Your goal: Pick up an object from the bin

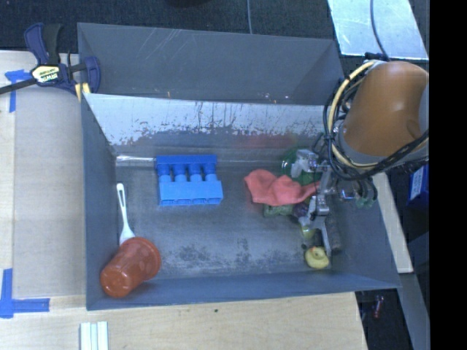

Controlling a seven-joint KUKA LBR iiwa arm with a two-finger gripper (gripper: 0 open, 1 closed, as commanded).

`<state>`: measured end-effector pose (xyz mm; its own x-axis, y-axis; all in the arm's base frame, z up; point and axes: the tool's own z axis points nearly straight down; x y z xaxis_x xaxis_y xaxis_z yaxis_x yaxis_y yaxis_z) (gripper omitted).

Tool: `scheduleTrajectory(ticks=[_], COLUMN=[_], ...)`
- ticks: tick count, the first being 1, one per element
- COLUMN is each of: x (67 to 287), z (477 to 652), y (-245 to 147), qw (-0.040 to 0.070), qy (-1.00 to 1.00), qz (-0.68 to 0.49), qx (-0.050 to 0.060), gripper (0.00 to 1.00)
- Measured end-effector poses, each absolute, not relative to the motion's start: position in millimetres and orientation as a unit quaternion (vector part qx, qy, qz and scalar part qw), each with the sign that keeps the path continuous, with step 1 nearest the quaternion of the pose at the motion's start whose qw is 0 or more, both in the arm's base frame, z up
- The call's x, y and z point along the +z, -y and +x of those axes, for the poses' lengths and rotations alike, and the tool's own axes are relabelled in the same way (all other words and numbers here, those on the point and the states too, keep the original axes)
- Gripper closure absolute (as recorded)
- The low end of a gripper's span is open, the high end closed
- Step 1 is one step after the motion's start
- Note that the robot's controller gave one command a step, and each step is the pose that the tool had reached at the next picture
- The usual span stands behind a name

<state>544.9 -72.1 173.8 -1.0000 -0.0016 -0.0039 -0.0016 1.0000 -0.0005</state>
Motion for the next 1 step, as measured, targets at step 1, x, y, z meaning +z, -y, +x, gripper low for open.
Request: scheduleTrajectory(ticks=[1], x=[173.8], z=[544.9], y=[72.1], qw=[0.002], qy=[-1.000], qz=[-0.001], qx=[0.000], gripper=[0.00])
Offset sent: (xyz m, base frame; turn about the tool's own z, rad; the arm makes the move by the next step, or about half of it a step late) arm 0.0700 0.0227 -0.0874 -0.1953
